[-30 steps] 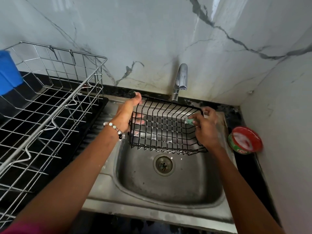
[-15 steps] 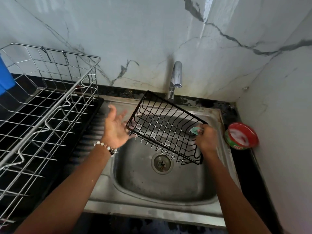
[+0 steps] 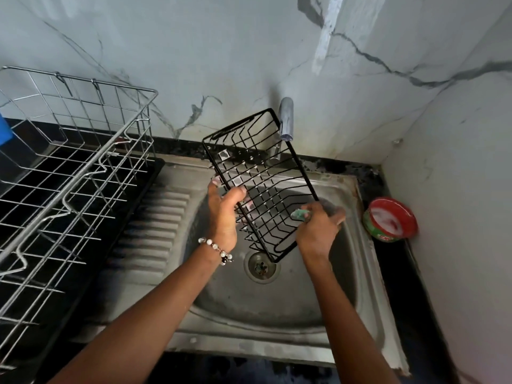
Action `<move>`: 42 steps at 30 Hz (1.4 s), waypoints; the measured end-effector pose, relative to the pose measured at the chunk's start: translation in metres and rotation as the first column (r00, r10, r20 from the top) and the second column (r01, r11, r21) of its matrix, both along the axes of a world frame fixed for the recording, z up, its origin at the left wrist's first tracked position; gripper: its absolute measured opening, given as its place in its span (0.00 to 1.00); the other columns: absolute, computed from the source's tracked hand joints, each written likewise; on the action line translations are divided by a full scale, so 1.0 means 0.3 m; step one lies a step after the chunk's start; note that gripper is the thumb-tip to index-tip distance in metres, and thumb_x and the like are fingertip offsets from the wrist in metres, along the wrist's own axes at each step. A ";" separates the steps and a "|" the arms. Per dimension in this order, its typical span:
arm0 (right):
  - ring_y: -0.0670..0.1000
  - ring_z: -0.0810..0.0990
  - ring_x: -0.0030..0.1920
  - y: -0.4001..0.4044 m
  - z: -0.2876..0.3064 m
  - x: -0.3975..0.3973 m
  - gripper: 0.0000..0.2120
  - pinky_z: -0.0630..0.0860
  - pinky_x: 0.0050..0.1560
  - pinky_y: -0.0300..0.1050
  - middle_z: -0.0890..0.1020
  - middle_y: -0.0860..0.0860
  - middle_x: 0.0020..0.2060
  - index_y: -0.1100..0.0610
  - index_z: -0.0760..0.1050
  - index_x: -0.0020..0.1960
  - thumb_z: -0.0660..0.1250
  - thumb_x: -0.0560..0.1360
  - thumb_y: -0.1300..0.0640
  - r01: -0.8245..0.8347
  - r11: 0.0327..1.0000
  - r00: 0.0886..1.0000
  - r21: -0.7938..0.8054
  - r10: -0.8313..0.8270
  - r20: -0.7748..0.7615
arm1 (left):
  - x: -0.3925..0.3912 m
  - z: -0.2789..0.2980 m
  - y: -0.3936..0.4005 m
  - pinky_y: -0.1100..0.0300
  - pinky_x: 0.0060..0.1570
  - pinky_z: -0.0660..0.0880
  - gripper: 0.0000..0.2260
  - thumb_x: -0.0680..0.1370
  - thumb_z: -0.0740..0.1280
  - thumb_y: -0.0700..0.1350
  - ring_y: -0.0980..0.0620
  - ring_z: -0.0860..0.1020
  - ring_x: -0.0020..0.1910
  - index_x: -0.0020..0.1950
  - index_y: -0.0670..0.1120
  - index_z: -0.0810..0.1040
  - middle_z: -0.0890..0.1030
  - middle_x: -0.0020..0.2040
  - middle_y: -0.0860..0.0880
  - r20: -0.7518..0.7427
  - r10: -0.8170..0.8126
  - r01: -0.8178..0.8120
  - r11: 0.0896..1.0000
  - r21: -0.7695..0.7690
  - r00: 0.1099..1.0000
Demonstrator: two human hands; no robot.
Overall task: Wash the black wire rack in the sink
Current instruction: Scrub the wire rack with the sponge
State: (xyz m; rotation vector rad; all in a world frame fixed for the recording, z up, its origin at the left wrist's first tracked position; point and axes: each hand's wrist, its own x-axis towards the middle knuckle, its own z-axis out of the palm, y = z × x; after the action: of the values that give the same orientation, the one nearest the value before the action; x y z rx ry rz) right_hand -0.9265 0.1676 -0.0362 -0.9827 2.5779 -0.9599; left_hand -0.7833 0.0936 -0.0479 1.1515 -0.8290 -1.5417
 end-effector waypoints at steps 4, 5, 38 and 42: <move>0.65 0.74 0.57 -0.010 0.030 -0.023 0.21 0.76 0.51 0.61 0.76 0.64 0.55 0.62 0.80 0.53 0.65 0.64 0.77 -0.323 0.945 0.823 -0.048 0.256 -0.507 | 0.015 0.012 -0.016 0.27 0.63 0.66 0.41 0.60 0.69 0.53 0.36 0.80 0.56 0.71 0.39 0.63 0.83 0.38 0.53 0.042 0.058 -0.054 0.995 -0.081 0.997; 0.62 0.76 0.55 -0.021 0.027 -0.023 0.21 0.78 0.51 0.59 0.78 0.62 0.54 0.61 0.80 0.55 0.65 0.65 0.76 -0.469 0.879 0.740 0.087 0.445 -0.504 | 0.017 0.018 -0.010 0.29 0.63 0.68 0.42 0.60 0.67 0.52 0.36 0.80 0.55 0.71 0.37 0.63 0.83 0.37 0.53 0.016 0.069 -0.067 0.994 -0.086 0.997; 0.59 0.78 0.52 -0.139 -0.077 0.218 0.09 0.72 0.46 0.46 0.80 0.61 0.50 0.65 0.77 0.53 0.64 0.74 0.69 -0.691 0.583 0.566 0.427 0.804 -0.181 | 0.117 0.041 -0.033 0.52 0.39 0.72 0.31 0.60 0.66 0.53 0.41 0.78 0.43 0.62 0.47 0.72 0.76 0.47 0.36 0.025 0.175 -0.166 0.963 -0.211 0.984; 0.60 0.79 0.47 -0.110 -0.068 0.288 0.06 0.70 0.43 0.45 0.82 0.63 0.44 0.65 0.79 0.45 0.65 0.71 0.69 -0.831 0.497 0.495 0.250 0.865 -0.077 | 0.119 0.038 -0.034 0.56 0.35 0.70 0.23 0.62 0.68 0.51 0.42 0.72 0.42 0.57 0.51 0.73 0.74 0.47 0.38 -0.006 0.154 -0.151 0.959 -0.240 0.988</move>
State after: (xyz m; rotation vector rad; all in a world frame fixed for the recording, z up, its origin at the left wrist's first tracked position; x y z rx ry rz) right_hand -0.8402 0.1347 -0.0564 -2.0715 1.7582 -0.3222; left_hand -0.7476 0.0833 -0.0366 1.0236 -0.8875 -1.2705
